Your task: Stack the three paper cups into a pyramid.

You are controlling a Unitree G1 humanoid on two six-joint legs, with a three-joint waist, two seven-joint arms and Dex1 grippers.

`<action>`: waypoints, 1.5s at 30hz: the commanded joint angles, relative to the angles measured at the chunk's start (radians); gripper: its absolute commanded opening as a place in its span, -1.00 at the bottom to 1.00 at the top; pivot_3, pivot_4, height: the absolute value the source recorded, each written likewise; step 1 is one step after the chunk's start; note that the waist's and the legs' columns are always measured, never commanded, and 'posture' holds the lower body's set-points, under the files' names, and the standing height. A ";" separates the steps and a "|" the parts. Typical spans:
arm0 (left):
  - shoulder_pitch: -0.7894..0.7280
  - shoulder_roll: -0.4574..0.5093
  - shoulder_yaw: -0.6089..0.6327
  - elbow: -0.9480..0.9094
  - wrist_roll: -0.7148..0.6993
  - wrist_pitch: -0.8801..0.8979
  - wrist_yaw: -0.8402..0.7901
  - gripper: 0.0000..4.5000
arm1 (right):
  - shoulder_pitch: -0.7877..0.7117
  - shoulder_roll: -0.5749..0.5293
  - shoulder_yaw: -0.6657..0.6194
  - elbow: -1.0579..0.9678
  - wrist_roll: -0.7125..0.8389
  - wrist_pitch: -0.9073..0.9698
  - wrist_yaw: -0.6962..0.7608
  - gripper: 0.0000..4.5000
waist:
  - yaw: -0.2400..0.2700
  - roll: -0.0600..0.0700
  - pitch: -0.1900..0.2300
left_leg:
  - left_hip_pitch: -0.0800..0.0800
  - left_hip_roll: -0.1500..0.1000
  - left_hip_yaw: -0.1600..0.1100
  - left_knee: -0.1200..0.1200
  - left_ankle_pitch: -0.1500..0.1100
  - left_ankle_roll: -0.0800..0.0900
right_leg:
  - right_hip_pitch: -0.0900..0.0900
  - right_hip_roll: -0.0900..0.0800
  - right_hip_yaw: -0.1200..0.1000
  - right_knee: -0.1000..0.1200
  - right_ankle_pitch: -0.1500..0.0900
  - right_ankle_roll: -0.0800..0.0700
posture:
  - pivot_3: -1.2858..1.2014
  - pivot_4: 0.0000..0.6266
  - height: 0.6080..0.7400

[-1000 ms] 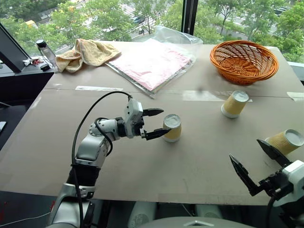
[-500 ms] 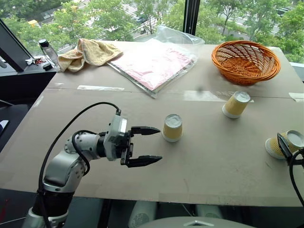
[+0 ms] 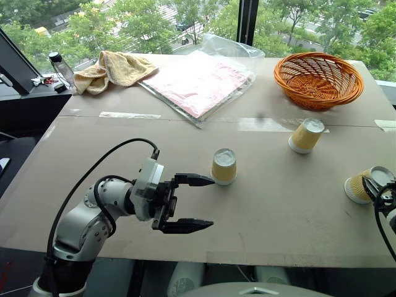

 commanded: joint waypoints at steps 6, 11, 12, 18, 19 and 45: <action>0.062 -0.083 0.123 0.073 -0.058 -0.081 0.020 1.00 | 0.037 -0.067 0.131 -0.284 0.130 -0.086 0.243 -0.05 | -0.009 0.002 0.000 | 0.001 0.003 0.001 0.000 0.000 0.000 | 0.000 0.003 0.001 0.000 0.002 0.003 | 0.03 -0.52 1.00; 0.068 -0.058 0.225 0.175 -0.099 -0.055 -0.007 1.00 | -0.124 -0.122 0.377 -0.271 0.062 -0.060 0.261 -0.05 | -0.003 0.000 0.000 | 0.002 0.006 0.000 0.001 0.000 0.000 | 0.000 0.007 0.000 0.000 0.001 -0.002 | 0.03 -0.52 1.00; 0.073 -0.051 0.242 0.183 -0.101 -0.048 -0.006 1.00 | -0.164 -0.125 0.426 -0.252 0.041 -0.057 0.260 -0.05 | -0.001 -0.001 0.000 | 0.002 0.006 0.000 0.001 0.000 0.000 | 0.000 0.007 0.000 0.000 0.002 -0.002 | 0.03 -0.52 1.00; 0.131 -0.015 0.344 0.200 -0.113 -0.012 0.035 1.00 | -0.351 -0.121 0.638 -0.149 -0.016 -0.053 0.306 -0.05 | -0.002 -0.002 0.000 | 0.000 0.006 0.000 0.000 0.000 0.000 | -0.001 0.006 0.000 -0.001 0.003 -0.003 | 0.03 -0.52 1.00; 0.141 -0.011 0.354 0.194 -0.116 -0.006 0.040 1.00 | -0.364 -0.123 0.653 -0.137 -0.020 -0.054 0.314 -0.05 | -0.001 -0.001 0.000 | 0.000 0.006 0.000 0.000 0.000 0.000 | -0.001 0.006 0.000 -0.001 0.004 -0.001 | 0.03 -0.52 1.00; 0.235 -0.017 0.404 0.110 -0.152 0.016 0.089 1.00 | -0.528 -0.114 0.782 0.001 -0.182 -0.060 0.377 0.97 | -0.003 -0.002 0.000 | 0.000 0.006 0.001 0.000 0.000 -0.001 | -0.002 0.006 0.001 -0.002 0.003 -0.004 | 0.03 -0.52 1.00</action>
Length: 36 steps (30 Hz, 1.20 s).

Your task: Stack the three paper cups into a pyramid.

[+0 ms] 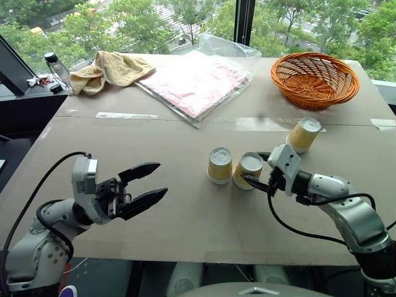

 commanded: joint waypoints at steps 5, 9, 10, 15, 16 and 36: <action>-0.001 -0.001 0.021 0.008 -0.011 -0.020 -0.031 1.00 | 0.000 -0.053 -0.141 -0.174 0.124 0.058 0.042 0.97 | 0.001 0.000 0.000 | -0.001 0.000 0.000 0.000 0.000 0.000 | 0.000 0.000 0.000 0.000 0.000 0.000 | 0.03 -0.52 1.00; -0.006 -0.005 0.014 0.023 -0.006 -0.027 -0.042 1.00 | -0.038 -0.015 -0.286 -0.234 0.351 0.160 0.013 0.97 | 0.001 0.000 0.000 | -0.001 0.000 0.000 0.000 0.000 0.000 | 0.000 0.000 0.000 0.000 0.000 0.000 | 0.03 -0.52 1.00; -0.008 -0.007 0.010 0.026 -0.005 -0.029 -0.045 1.00 | -0.061 -0.006 -0.329 -0.215 0.386 0.180 -0.012 0.97 | 0.000 0.000 0.000 | 0.000 0.000 0.000 0.000 0.000 0.000 | 0.000 0.000 0.000 0.000 0.000 0.000 | 0.03 -0.52 1.00; -0.019 -0.012 0.001 0.038 0.000 -0.036 -0.059 1.00 | -0.152 -0.048 -0.368 0.009 0.220 0.181 -0.160 0.97 | 0.001 0.000 0.000 | 0.000 0.000 0.000 0.000 0.000 0.000 | 0.000 0.000 0.000 0.000 0.000 0.000 | 0.03 -0.52 1.00; -0.020 -0.013 -0.001 0.040 0.002 -0.037 -0.062 1.00 | -0.169 -0.053 -0.366 0.065 0.175 0.168 -0.191 0.97 | 0.002 -0.001 0.000 | 0.000 0.000 0.001 0.000 0.000 0.000 | 0.000 0.000 0.000 0.000 0.000 0.000 | 0.03 -0.52 1.00; -0.035 -0.021 0.023 0.000 -0.045 -0.049 -0.072 1.00 | -0.277 0.014 -0.382 0.429 0.047 0.053 -0.231 0.24 | -0.003 0.002 0.002 | -0.001 0.000 0.004 -0.002 0.000 0.000 | -0.002 0.000 0.003 0.000 0.002 0.003 | 0.03 -0.52 1.00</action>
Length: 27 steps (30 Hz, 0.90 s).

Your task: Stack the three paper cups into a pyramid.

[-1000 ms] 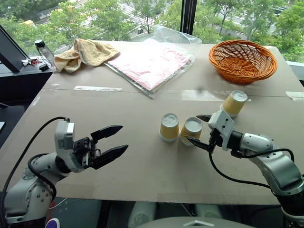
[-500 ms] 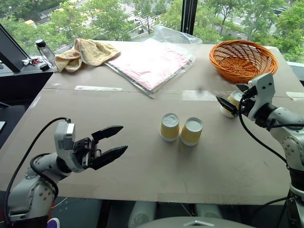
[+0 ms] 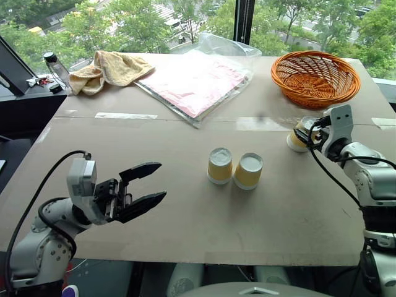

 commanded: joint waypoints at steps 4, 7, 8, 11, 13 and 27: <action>-0.022 -0.026 0.049 0.000 -0.036 -0.025 0.031 1.00 | -0.011 -0.021 -0.053 -0.138 0.081 -0.043 0.109 0.01 | 0.000 0.002 0.001 | 0.000 0.000 0.000 0.000 0.000 0.000 | 0.000 0.000 0.000 0.000 0.000 0.000 | 0.03 -0.52 1.00; -0.032 -0.035 0.077 0.048 -0.056 -0.031 -0.003 1.00 | -0.006 -0.036 -0.052 -0.277 0.172 -0.007 0.191 0.01 | -0.001 0.002 0.001 | 0.000 0.000 -0.001 0.000 0.000 0.000 | 0.000 0.000 0.000 0.000 0.000 0.000 | 0.03 -0.52 1.00; -0.036 -0.046 0.091 0.065 -0.049 -0.066 -0.030 1.00 | -0.014 -0.042 -0.046 -0.321 0.198 0.018 0.204 0.01 | -0.002 0.002 0.001 | 0.000 0.000 -0.001 0.000 0.000 0.000 | 0.000 0.000 0.000 0.000 0.000 0.000 | 0.03 -0.52 1.00; -0.025 -0.022 0.114 0.119 -0.056 -0.051 -0.087 1.00 | -0.086 -0.046 -0.019 -0.436 0.317 0.143 0.213 0.01 | -0.004 0.002 0.001 | 0.000 0.001 -0.001 0.000 0.000 0.000 | 0.000 0.001 0.000 0.000 0.000 0.000 | 0.03 -0.52 1.00; -0.020 0.011 0.122 0.168 -0.069 -0.018 -0.140 1.00 | -0.162 -0.049 0.028 -0.496 0.373 0.240 0.204 0.01 | -0.011 0.002 0.002 | 0.000 0.001 -0.001 0.000 0.000 0.000 | 0.000 0.000 0.000 0.000 0.000 0.000 | 0.03 -0.52 1.00; 0.006 0.025 0.159 0.207 -0.099 0.028 -0.203 1.00 | -0.228 -0.093 0.177 -0.616 0.432 0.420 0.184 0.01 | -0.015 0.000 0.001 | -0.002 0.000 -0.003 -0.001 0.000 0.000 | -0.001 -0.001 -0.003 -0.001 -0.001 -0.001 | 0.03 -0.52 1.00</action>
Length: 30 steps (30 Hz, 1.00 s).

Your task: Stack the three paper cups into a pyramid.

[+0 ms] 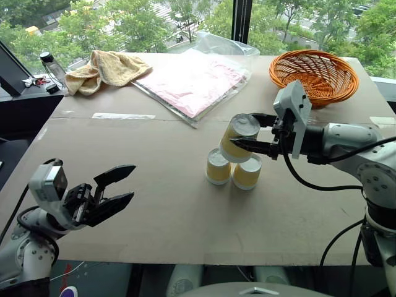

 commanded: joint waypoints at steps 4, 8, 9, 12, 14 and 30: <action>0.002 -0.015 0.068 -0.032 -0.059 0.011 0.010 1.00 | 0.004 -0.021 0.012 -0.029 -0.028 -0.023 0.003 0.01 | -0.002 0.000 0.000 | 0.000 0.000 0.000 0.000 0.000 0.000 | 0.000 0.000 0.000 0.000 0.000 0.000 | 0.03 -0.52 1.00; -0.007 -0.023 0.072 -0.031 -0.041 -0.011 0.007 1.00 | 0.015 -0.018 0.030 -0.029 -0.041 -0.030 0.002 0.01 | -0.002 0.000 0.000 | 0.000 0.000 0.000 0.000 0.000 0.000 | 0.000 0.000 0.000 0.000 0.000 0.000 | 0.03 -0.52 1.00; -0.014 -0.026 0.073 -0.028 -0.032 -0.025 0.007 1.00 | 0.017 -0.015 0.035 -0.031 -0.045 -0.031 0.001 0.01 | -0.002 0.000 0.000 | 0.000 0.000 0.000 0.000 0.000 0.000 | 0.000 0.000 0.000 0.000 0.000 0.000 | 0.03 -0.52 1.00; -0.029 -0.034 0.071 -0.019 -0.010 -0.065 0.006 1.00 | 0.022 -0.007 0.046 -0.037 -0.051 -0.030 -0.004 0.01 | -0.002 0.000 0.000 | 0.000 0.000 0.000 0.000 0.000 0.000 | 0.000 0.000 0.000 0.000 0.000 0.000 | 0.03 -0.52 1.00; -0.036 -0.036 0.068 -0.018 -0.003 -0.077 0.004 1.00 | 0.026 -0.004 0.053 -0.043 -0.053 -0.027 -0.005 0.01 | -0.002 0.000 0.000 | 0.000 0.000 0.000 0.000 0.000 0.000 | 0.000 0.000 0.000 0.000 0.000 0.000 | 0.03 -0.52 1.00; -0.098 -0.047 -0.019 0.005 0.086 -0.062 0.136 1.00 | 0.285 -0.087 -0.296 -0.202 0.047 -0.256 0.120 0.96 | 0.011 -0.001 0.000 | 0.000 0.000 0.000 0.000 0.000 0.000 | 0.000 0.000 0.000 0.000 0.000 0.001 | 0.03 -0.52 1.00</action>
